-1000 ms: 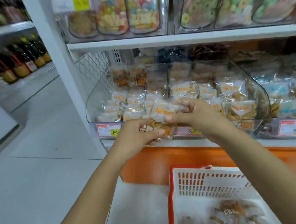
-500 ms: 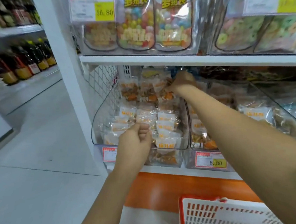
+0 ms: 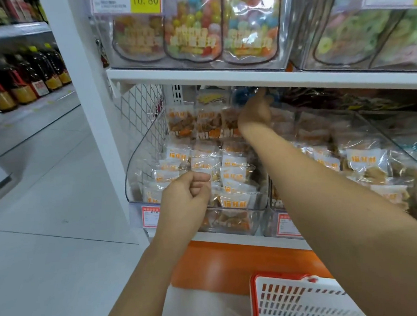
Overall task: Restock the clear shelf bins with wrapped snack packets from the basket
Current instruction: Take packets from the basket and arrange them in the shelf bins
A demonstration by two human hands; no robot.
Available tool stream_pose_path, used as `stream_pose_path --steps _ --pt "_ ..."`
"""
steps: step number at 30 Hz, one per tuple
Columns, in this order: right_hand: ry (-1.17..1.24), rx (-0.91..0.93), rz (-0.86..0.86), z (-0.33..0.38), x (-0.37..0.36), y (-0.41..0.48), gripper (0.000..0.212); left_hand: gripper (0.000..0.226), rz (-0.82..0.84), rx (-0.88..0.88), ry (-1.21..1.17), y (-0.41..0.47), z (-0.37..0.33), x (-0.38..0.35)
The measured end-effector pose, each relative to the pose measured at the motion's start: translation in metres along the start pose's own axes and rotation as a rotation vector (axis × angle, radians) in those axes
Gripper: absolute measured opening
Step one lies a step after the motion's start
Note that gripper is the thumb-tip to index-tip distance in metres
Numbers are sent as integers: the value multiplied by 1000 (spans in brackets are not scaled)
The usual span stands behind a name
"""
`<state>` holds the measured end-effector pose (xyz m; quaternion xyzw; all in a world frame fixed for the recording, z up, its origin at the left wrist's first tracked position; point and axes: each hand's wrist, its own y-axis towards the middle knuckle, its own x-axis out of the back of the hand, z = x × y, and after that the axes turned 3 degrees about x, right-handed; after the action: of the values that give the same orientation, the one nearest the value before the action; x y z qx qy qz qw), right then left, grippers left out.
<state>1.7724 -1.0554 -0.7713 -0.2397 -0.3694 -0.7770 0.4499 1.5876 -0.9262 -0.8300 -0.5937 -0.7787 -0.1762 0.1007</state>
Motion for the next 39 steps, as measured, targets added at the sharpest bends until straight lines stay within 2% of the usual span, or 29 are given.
stream_pose_path --steps 2,5,7,9,14,16,18,21,23,26,29,32,34,36,39 --pt "-7 59 48 3 -1 -7 37 18 0 2 2 -1 0 0" --pt "-123 286 287 5 -9 -21 26 19 -1 -1 -1 -1 0 0" --pt "-160 381 338 1 -14 -21 29 19 6 3 -1 -1 0 1" --pt "-165 369 366 -1 -16 -19 30 18 16 4 0 -1 0 1" --pt "-185 411 381 3 -21 -19 35 17 33 4 9 -3 -1 2" --pt "-179 404 329 2 -22 -20 40 17 40 7 -2 -3 0 2" --pt "-171 328 294 1 -23 -17 36 17 42 7 -12 -3 1 3" --pt "-378 454 251 -1 -29 -15 42 17 47 8 -2 -1 1 3" --pt "-472 478 266 -1 -27 -17 37 18 50 2 -7 -3 -1 3" --pt "-452 437 311 6 -9 -35 41 18 17 -120 -26 -18 -6 2" --pt "-433 567 365 1 29 -75 29 13 17 -252 27 -45 -7 -7" --pt "-316 670 409 -33 76 -130 13 27 133 -277 154 -71 2 -20" --pt "-138 707 462 -66 104 -171 15 32 294 -226 326 -87 9 -32" --pt "-15 668 526 -102 124 -209 16 35 500 -175 570 -103 20 -46" --pt "-70 497 728 -173 108 -250 17 27 771 -91 754 -123 43 -66"
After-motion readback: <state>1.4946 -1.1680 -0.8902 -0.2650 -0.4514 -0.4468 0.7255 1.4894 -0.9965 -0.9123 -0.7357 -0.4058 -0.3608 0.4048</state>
